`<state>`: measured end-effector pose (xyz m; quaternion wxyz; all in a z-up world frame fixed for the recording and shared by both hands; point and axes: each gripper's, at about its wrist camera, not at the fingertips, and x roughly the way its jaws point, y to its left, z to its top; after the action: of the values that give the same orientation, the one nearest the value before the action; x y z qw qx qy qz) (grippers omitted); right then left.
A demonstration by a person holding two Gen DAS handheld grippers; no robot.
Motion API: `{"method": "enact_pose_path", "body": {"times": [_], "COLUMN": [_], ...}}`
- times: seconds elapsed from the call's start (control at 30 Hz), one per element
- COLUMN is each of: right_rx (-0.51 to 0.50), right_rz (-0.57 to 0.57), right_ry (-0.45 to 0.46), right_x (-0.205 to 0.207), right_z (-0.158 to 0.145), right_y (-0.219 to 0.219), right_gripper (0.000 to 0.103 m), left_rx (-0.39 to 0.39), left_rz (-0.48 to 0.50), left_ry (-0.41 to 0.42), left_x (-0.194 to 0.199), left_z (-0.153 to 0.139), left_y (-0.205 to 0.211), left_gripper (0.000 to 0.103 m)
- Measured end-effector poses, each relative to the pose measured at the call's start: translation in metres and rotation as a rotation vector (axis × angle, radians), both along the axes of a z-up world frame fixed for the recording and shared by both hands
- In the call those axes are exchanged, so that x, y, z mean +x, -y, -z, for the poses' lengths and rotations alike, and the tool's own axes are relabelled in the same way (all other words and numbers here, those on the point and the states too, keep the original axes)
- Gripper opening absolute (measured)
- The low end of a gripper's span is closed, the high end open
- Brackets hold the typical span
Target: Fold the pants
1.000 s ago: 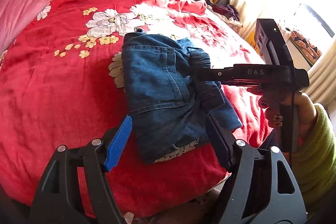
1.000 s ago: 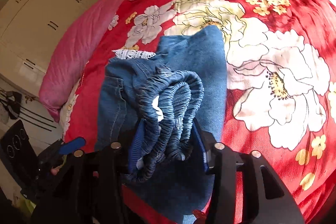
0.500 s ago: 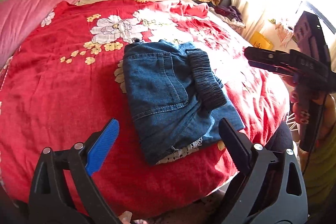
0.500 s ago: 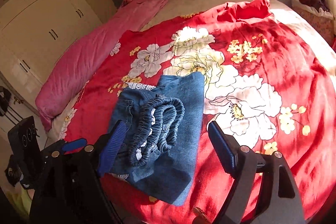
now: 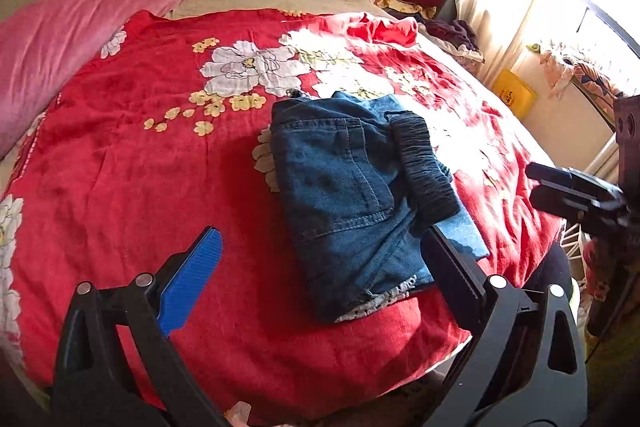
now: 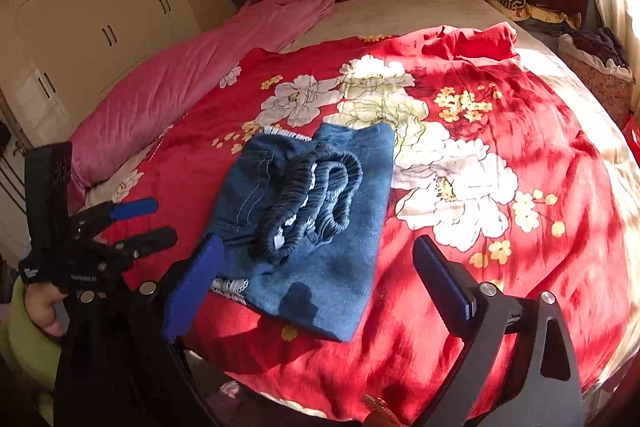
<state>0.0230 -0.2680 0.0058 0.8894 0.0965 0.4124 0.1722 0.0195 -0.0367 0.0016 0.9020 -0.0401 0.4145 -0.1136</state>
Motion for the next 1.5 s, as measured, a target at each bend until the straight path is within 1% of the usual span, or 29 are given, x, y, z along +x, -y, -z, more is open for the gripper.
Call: {"method": "enact_pose_path", "body": {"times": [0.13, 0.17, 0.2, 0.27, 0.3, 0.33, 0.37, 0.4, 0.47, 0.53, 0.6, 0.63, 0.67, 0.7, 0.73, 0.77, 0.8, 0.87, 0.9, 0.97, 1.1, 1.13, 1.2, 1.3, 1.4, 1.43, 1.47, 1.5], "right_rx": [0.012, 0.016, 0.018, 0.03, 0.039, 0.057, 0.076, 0.094, 0.141, 0.2, 0.255, 0.275, 0.279, 0.26, 0.236, 0.226, 0.217, 0.186, 0.189, 0.193, 0.19, 0.189, 0.186, 0.199, 0.179, 0.17, 0.16, 0.151], "right_rz": [-0.053, -0.058, -0.061, -0.072, -0.069, -0.061, -0.045, -0.025, 0.008, 0.023, 0.025, 0.01, -0.011, -0.032, -0.058, -0.084, -0.098, -0.128, -0.132, -0.119, -0.078, -0.074, -0.071, -0.072, -0.07, -0.067, -0.06, -0.057], "right_ry": [-0.059, -0.076, -0.091, -0.117, -0.123, -0.128, -0.139, -0.16, -0.212, -0.25, -0.274, -0.279, -0.278, -0.276, -0.278, -0.273, -0.25, -0.173, -0.156, -0.173, -0.276, -0.286, -0.283, -0.264, -0.207, -0.19, -0.175, -0.163], "right_x": [-0.001, 0.001, 0.002, 0.006, 0.008, 0.011, 0.014, 0.019, 0.028, 0.035, 0.041, 0.045, 0.049, 0.052, 0.054, 0.054, 0.05, 0.036, 0.031, 0.027, 0.022, 0.02, 0.017, 0.015, 0.011, 0.009, 0.007, 0.006], "right_z": [0.02, 0.024, 0.027, 0.033, 0.034, 0.035, 0.037, 0.041, 0.05, 0.058, 0.063, 0.064, 0.065, 0.067, 0.07, 0.07, 0.066, 0.049, 0.044, 0.047, 0.079, 0.084, 0.084, 0.074, 0.056, 0.051, 0.047, 0.044], "right_y": [-0.027, -0.033, -0.04, -0.051, -0.054, -0.056, -0.055, -0.054, -0.049, -0.047, -0.048, -0.052, -0.056, -0.061, -0.067, -0.071, -0.073, -0.076, -0.074, -0.068, -0.064, -0.065, -0.064, -0.06, -0.054, -0.053, -0.051, -0.051], "right_gripper": [0.095, 0.095, 0.095, 0.093, 0.093, 0.09, 0.084, 0.081, 0.068, 0.067, 0.067, 0.067, 0.064, 0.053, 0.026, 0.007, 0.007, 0.005, 0.004, 0.004, 0.003, 0.003, 0.002, 0.002, 0.006, 0.013, 0.024, 0.03], "left_rx": [0.015, 0.016, 0.015, 0.0, -0.007, -0.012, -0.02, -0.025, -0.016, 0.015, 0.056, 0.07, 0.084, 0.094, 0.096, 0.095, 0.093, 0.088, 0.09, 0.093, 0.086, 0.091, 0.089, 0.083, 0.077, 0.076, 0.078, 0.078], "left_rz": [-0.028, -0.024, -0.015, 0.005, 0.018, 0.031, 0.048, 0.067, 0.094, 0.118, 0.119, 0.115, 0.11, 0.106, 0.102, 0.098, 0.097, 0.098, 0.1, 0.104, 0.099, 0.099, 0.099, 0.096, 0.096, 0.095, 0.093, 0.095], "left_ry": [0.002, -0.003, -0.007, -0.021, -0.032, -0.04, -0.044, -0.048, -0.053, -0.068, -0.104, -0.116, -0.125, -0.136, -0.144, -0.15, -0.155, -0.156, -0.154, -0.15, -0.149, -0.147, -0.146, -0.143, -0.133, -0.131, -0.129, -0.128], "left_x": [0.021, 0.027, 0.033, 0.046, 0.053, 0.058, 0.063, 0.068, 0.075, 0.085, 0.097, 0.102, 0.107, 0.111, 0.115, 0.118, 0.119, 0.12, 0.121, 0.121, 0.123, 0.122, 0.122, 0.122, 0.118, 0.118, 0.117, 0.116], "left_z": [-0.001, -0.002, -0.002, -0.001, 0.0, 0.001, 0.001, 0.002, 0.004, 0.011, 0.023, 0.028, 0.033, 0.038, 0.04, 0.042, 0.043, 0.043, 0.043, 0.044, 0.046, 0.046, 0.047, 0.045, 0.041, 0.041, 0.04, 0.04], "left_y": [-0.011, -0.012, -0.013, -0.012, -0.009, -0.007, -0.003, 0.002, 0.013, 0.024, 0.03, 0.031, 0.031, 0.031, 0.03, 0.029, 0.028, 0.026, 0.027, 0.027, 0.029, 0.03, 0.029, 0.028, 0.028, 0.028, 0.029, 0.029], "left_gripper": [0.093, 0.089, 0.083, 0.056, 0.05, 0.041, 0.034, 0.032, 0.032, 0.032, 0.032, 0.032, 0.032, 0.032, 0.032, 0.032, 0.032, 0.032, 0.032, 0.032, 0.032, 0.032, 0.032, 0.033, 0.036, 0.038, 0.042, 0.044]}}
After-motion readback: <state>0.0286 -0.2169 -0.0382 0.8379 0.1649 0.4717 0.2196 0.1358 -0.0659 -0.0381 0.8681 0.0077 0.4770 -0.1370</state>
